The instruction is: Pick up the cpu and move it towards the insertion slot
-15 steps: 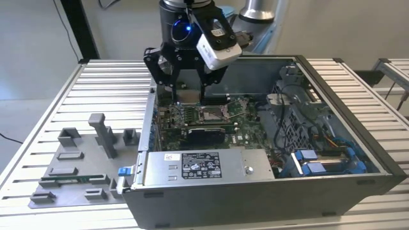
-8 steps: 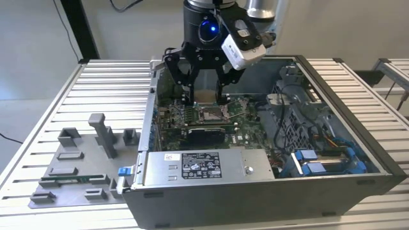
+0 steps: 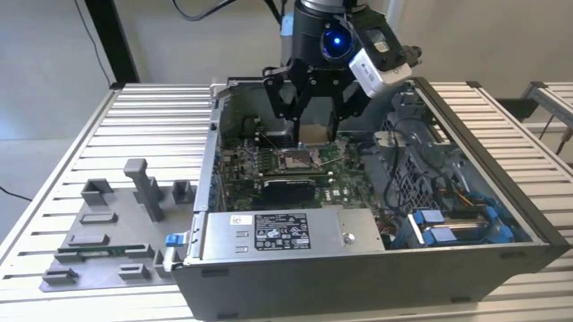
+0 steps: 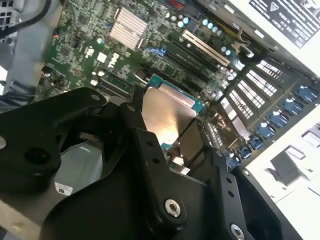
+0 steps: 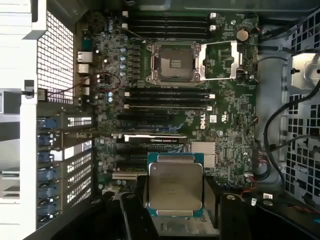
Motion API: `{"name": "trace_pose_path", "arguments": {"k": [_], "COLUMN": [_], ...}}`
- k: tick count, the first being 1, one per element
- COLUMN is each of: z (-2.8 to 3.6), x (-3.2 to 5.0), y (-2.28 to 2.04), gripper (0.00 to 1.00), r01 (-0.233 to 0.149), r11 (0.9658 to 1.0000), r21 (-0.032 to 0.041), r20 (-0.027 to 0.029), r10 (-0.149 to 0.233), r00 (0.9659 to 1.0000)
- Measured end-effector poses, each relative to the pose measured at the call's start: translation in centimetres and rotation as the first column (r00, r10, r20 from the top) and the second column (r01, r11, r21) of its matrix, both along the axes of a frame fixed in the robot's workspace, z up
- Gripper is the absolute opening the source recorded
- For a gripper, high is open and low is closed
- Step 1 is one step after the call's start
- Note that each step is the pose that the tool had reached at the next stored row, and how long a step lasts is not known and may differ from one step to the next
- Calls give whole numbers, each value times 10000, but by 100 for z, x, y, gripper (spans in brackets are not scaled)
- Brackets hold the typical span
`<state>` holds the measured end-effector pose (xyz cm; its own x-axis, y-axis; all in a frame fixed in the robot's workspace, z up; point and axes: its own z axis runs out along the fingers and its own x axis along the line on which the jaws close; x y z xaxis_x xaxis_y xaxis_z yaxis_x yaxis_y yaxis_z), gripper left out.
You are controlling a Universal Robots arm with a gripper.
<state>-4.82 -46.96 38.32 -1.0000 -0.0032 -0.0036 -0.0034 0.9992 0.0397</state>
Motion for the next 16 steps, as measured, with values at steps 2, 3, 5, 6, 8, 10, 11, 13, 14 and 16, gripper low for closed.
{"name": "trace_pose_path", "arguments": {"k": [2, 3, 5, 6, 8, 10, 11, 13, 14, 16], "z": [0, 0, 0, -1, -1, -4, -6, -11, -14, -21], "x": [77, 90, 91, 93, 93, 94, 93, 93, 93, 90], "y": [0, 0, 0, 0, 3, 33, 59, 135, 172, 248], "gripper": [0, 0, 0, 0, 0, 0, 0, 0, 0, 0], "r01": [0, 0, 2, 1, 1, 3, 3, 3, 3, 4], "r11": [10000, 10000, 10000, 10000, 10000, 10000, 10000, 10000, 10000, 10000], "r21": [-1, -1, 0, 1, -1, 0, 0, -1, -1, 0], "r20": [0, 0, 0, 0, 0, 0, 0, -1, -2, -1], "r10": [0, 0, -2, -1, -1, -3, -3, -3, -3, -4], "r00": [10000, 10000, 10000, 10000, 10000, 10000, 10000, 10000, 10000, 10000]}}
